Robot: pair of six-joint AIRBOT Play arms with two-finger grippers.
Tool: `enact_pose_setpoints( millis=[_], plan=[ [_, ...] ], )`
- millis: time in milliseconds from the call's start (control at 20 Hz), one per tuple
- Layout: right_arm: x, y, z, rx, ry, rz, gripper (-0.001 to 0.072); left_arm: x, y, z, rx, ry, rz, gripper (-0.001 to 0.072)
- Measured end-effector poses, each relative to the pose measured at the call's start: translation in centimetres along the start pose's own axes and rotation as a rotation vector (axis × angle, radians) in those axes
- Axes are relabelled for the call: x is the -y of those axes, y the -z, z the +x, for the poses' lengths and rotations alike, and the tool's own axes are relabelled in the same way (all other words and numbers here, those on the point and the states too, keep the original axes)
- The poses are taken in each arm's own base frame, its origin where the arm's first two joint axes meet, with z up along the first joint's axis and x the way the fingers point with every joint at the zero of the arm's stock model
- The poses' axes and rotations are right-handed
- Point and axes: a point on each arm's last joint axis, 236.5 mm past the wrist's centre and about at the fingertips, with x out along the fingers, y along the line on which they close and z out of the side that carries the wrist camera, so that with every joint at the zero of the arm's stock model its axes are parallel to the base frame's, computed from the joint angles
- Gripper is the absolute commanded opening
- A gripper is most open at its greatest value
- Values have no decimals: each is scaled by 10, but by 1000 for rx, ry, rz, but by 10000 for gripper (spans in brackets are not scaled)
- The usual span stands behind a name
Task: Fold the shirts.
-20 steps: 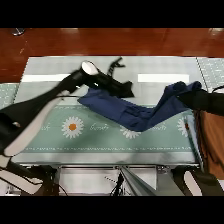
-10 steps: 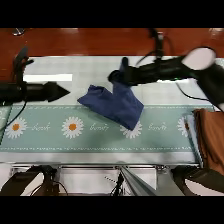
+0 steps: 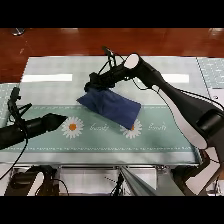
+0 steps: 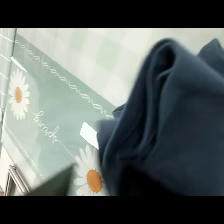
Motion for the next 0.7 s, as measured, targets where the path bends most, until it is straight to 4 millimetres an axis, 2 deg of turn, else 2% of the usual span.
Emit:
enact_pose_setpoints(
  millis=[100,150,250,350,500,600,700],
  plan=[
    [3,6,-1,-43,-7,9,630,-4,-3,2,23,-4,-13,24],
    [6,5,-10,-56,-5,11,631,-5,-4,2,34,-7,-15,24],
    [14,2,-45,-78,8,8,630,-7,-7,3,50,-10,-22,24],
    [20,-2,-104,-81,55,-26,630,-8,-8,3,58,-11,-25,24],
    [35,1,-202,-9,250,-94,630,-8,-10,3,67,-12,-26,24],
    [51,17,-263,83,405,-79,627,-9,-10,3,68,-13,-25,24],
    [75,47,-306,209,532,-2,624,-9,-11,3,70,-14,-18,25]
  ],
)
